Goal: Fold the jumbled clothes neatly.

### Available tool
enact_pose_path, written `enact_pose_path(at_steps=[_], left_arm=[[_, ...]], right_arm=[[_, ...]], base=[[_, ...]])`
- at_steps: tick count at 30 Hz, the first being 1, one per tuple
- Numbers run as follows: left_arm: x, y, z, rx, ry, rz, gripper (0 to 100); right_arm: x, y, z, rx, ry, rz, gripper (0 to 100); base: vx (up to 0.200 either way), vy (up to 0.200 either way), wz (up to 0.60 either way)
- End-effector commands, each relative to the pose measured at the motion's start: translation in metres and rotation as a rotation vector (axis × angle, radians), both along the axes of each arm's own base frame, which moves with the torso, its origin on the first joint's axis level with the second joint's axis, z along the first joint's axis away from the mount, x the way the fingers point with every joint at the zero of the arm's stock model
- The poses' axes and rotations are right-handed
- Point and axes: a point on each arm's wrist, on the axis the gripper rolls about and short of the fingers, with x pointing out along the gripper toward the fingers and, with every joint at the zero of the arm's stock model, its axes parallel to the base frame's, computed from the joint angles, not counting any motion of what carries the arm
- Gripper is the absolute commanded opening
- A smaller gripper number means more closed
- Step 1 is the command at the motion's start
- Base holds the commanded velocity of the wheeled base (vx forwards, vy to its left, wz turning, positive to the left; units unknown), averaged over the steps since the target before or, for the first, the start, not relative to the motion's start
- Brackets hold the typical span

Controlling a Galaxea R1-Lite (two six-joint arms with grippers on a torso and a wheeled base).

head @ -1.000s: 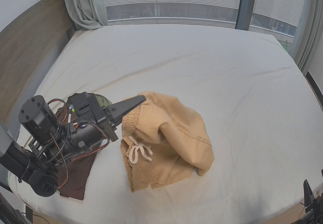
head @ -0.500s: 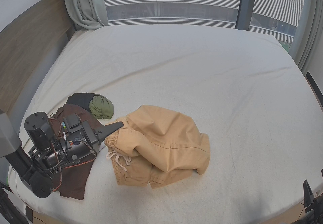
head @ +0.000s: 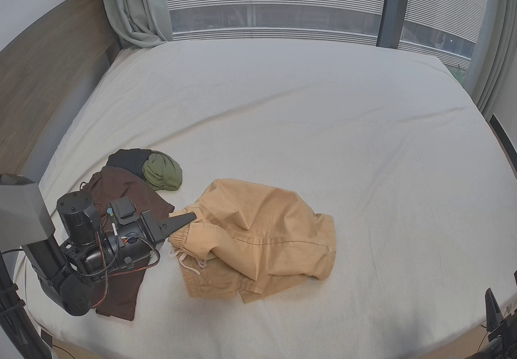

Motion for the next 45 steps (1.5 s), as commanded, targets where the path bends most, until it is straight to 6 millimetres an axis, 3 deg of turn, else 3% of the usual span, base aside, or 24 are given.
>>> enact_pose_path(at_steps=[1, 9, 11, 13, 15, 17, 20, 24, 34, 40, 45], left_arm=[[0.002, 0.0, -0.004, 0.002, 0.01, 0.003, 0], [0.003, 0.001, -0.002, 0.0, 0.003, 0.006, 0], [0.003, 0.001, -0.002, 0.0, 0.001, 0.006, 0], [0.004, 0.001, -0.001, -0.001, 0.0, 0.009, 0], [0.004, 0.001, -0.001, -0.001, 0.0, 0.009, 0], [0.004, 0.001, -0.001, -0.001, -0.002, 0.01, 0], [0.003, 0.002, 0.0, -0.002, -0.006, 0.01, 0], [0.004, 0.002, 0.001, -0.002, -0.01, 0.012, 0], [0.004, 0.002, 0.001, 0.0, -0.015, 0.011, 0], [0.005, 0.002, 0.002, -0.001, -0.02, 0.017, 0], [0.005, 0.001, 0.003, 0.0, -0.022, 0.022, 0]], right_arm=[[0.0, 0.0, -0.005, 0.0, 0.001, 0.0, 100], [0.0, 0.0, -0.004, 0.008, -0.007, -0.008, 100], [-0.003, 0.0, 0.01, 0.003, -0.086, 0.0, 100], [-0.012, 0.0, 0.044, 0.005, -0.194, 0.008, 100], [-0.01, 0.0, 0.065, 0.01, -0.179, 0.017, 100], [-0.004, -0.001, 0.073, 0.025, -0.14, 0.058, 100], [0.01, 0.0, 0.081, 0.155, -0.053, 0.209, 100], [0.026, 0.003, 0.088, 0.16, 0.022, 0.269, 100], [0.092, 0.022, 0.13, 0.232, 0.161, 0.443, 100], [0.118, 0.028, 0.141, 0.243, 0.181, 0.457, 100], [0.137, 0.035, 0.136, 0.242, 0.225, 0.501, 100]], base=[[0.0, 0.0, 0.0], [0.0, 0.0, 0.0], [0.0, 0.0, 0.0], [0.0, 0.0, 0.0], [0.0, 0.0, 0.0], [0.0, 0.0, 0.0], [0.0, 0.0, 0.0], [0.0, 0.0, 0.0], [0.0, 0.0, 0.0], [0.0, 0.0, 0.0], [0.0, 0.0, 0.0]])
